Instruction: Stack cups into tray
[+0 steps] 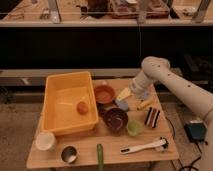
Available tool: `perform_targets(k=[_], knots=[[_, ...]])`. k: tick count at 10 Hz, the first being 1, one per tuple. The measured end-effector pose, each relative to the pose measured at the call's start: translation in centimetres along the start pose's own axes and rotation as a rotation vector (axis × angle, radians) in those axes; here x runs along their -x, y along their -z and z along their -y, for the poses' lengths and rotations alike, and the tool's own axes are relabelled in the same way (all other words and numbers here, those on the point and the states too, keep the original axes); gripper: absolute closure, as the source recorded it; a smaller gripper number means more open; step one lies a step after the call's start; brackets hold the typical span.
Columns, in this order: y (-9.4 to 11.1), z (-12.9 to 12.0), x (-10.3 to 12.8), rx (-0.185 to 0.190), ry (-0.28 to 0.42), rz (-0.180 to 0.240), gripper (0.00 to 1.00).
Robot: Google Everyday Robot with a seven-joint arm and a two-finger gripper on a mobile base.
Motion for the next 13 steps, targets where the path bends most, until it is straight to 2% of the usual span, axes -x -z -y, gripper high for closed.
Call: perform_targets(k=[2, 3, 5, 6, 10, 13], knots=[[0.9, 0.8, 4.6, 0.035, -0.024, -0.02, 0.2], [1.2, 1.3, 7.3, 0.065, -0.035, -0.033, 0.2], [1.3, 2.2, 9.9, 0.093, -0.041, -0.045, 0.2], [1.4, 2.3, 10.6, 0.1, -0.043, -0.048, 0.2], [1.2, 2.1, 10.8, 0.1, -0.059, -0.051, 0.2], [0.9, -1.0, 12.6, 0.107, -0.127, -0.047, 0.2]])
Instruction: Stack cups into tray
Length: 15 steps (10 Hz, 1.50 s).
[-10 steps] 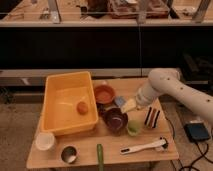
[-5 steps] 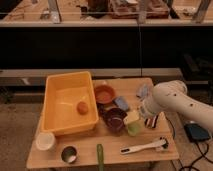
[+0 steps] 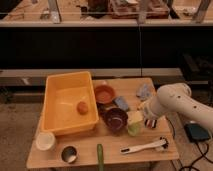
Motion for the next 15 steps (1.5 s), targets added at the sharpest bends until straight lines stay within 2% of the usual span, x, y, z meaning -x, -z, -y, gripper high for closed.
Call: perform_targets(k=[2, 3, 4, 5, 12, 15], knots=[[-0.8, -0.7, 0.6, 0.003, -0.009, 0.016, 0.22], [-1.8, -0.6, 0.8, 0.003, -0.019, 0.025, 0.29], [-2.9, -0.2, 0.9, 0.002, -0.026, 0.035, 0.41], [-3.4, 0.2, 0.8, 0.003, -0.026, 0.04, 0.47], [-5.3, -0.9, 1.6, 0.011, -0.082, 0.062, 0.49], [-7.0, -0.8, 2.1, -0.014, -0.092, 0.062, 0.49]])
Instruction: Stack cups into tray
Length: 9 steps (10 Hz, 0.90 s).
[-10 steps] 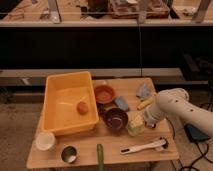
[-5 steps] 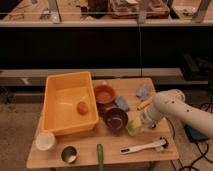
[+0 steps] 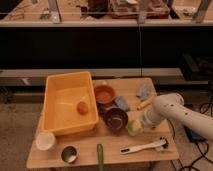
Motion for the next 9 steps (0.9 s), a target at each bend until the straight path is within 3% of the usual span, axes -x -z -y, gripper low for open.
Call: perform_targets(k=[4, 7, 9], knots=[[-0.89, 0.01, 0.19, -0.009, -0.003, -0.003, 0.52], [-0.81, -0.12, 0.3, -0.009, -0.015, -0.008, 0.81], [-0.69, -0.21, 0.3, -0.005, -0.024, -0.008, 0.87]])
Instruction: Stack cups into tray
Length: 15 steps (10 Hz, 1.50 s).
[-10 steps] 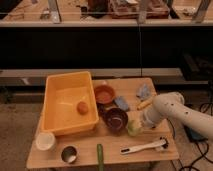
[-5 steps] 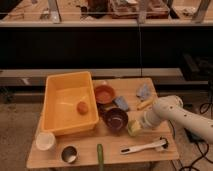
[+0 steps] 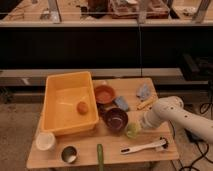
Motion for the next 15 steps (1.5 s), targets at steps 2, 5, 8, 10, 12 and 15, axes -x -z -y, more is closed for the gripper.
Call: perform_targets(k=[2, 5, 8, 10, 12, 15], knots=[[0.7, -0.5, -0.1, 0.018, -0.017, -0.005, 0.87], [4.6, -0.4, -1.0, 0.056, -0.021, -0.015, 0.87], [9.9, 2.8, -3.7, 0.013, 0.063, -0.027, 0.87], [11.0, 7.3, -5.6, -0.041, 0.158, -0.024, 0.87], [10.3, 11.7, -6.7, -0.088, 0.244, -0.007, 0.87], [8.9, 19.2, -7.5, -0.164, 0.396, 0.029, 0.87]])
